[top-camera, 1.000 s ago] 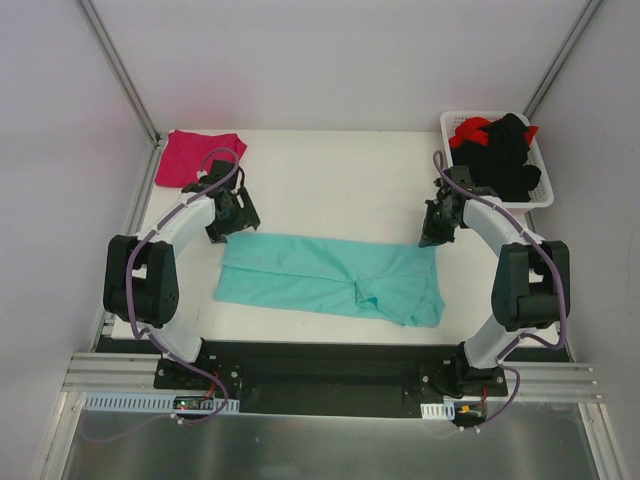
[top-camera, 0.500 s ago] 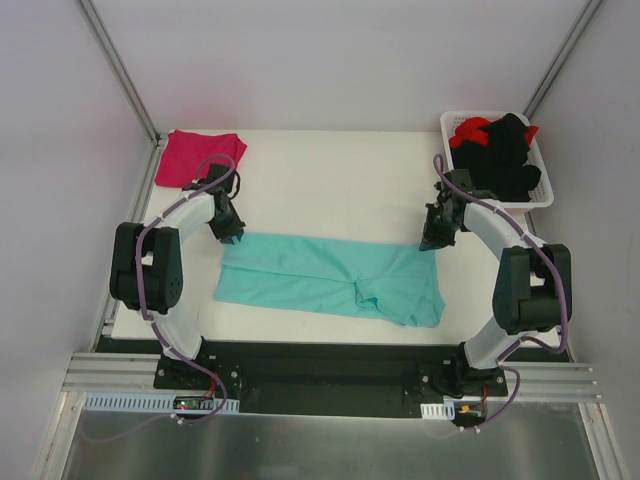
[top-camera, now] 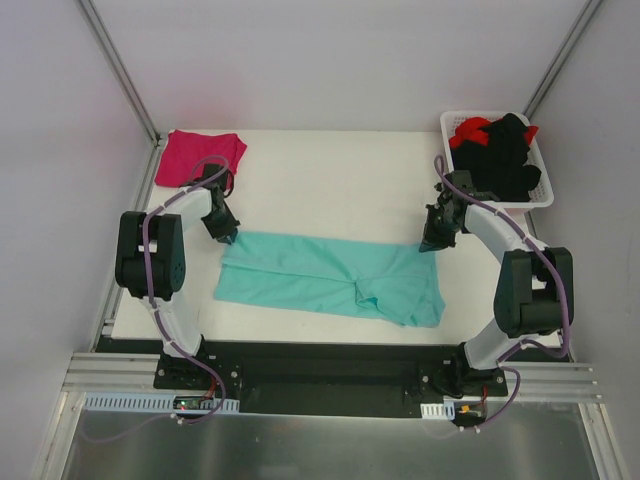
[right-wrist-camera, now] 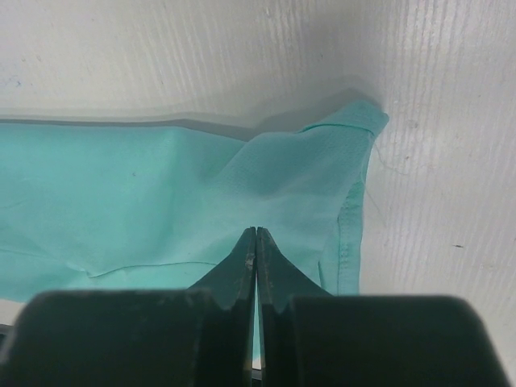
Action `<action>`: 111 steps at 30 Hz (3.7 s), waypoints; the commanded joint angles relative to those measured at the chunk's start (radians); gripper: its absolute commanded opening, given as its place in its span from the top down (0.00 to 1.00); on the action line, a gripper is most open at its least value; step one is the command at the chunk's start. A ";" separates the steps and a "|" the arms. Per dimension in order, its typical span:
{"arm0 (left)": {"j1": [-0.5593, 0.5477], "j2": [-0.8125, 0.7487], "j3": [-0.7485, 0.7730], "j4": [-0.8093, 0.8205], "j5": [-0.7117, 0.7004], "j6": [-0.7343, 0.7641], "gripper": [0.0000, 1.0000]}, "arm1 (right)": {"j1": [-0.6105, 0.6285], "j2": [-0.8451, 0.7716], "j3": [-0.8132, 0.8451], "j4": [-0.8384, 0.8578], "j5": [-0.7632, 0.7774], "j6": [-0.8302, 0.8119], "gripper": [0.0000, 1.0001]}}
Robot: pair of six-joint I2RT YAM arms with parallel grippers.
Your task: Fold and stack the t-shirts
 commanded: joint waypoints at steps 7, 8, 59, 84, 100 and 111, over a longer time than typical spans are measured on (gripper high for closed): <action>0.001 0.045 0.003 0.024 0.019 -0.023 0.98 | -0.003 0.019 -0.008 0.015 -0.006 -0.010 0.99; 0.001 0.046 -0.005 0.024 0.017 -0.025 0.99 | -0.003 0.023 -0.009 0.018 -0.004 -0.012 0.99; -0.051 -0.233 0.032 0.003 0.127 0.007 0.56 | -0.014 0.020 0.224 -0.167 -0.079 0.003 0.99; -0.251 -0.366 -0.020 -0.141 0.121 0.007 0.35 | 0.451 -0.141 -0.084 -0.038 0.037 0.202 0.99; -0.251 -0.369 -0.040 -0.143 0.126 0.013 0.37 | 0.541 -0.069 -0.109 0.020 0.054 0.238 0.99; -0.251 -0.379 -0.026 -0.161 0.109 0.024 0.37 | 0.618 -0.012 -0.167 0.097 0.050 0.297 0.99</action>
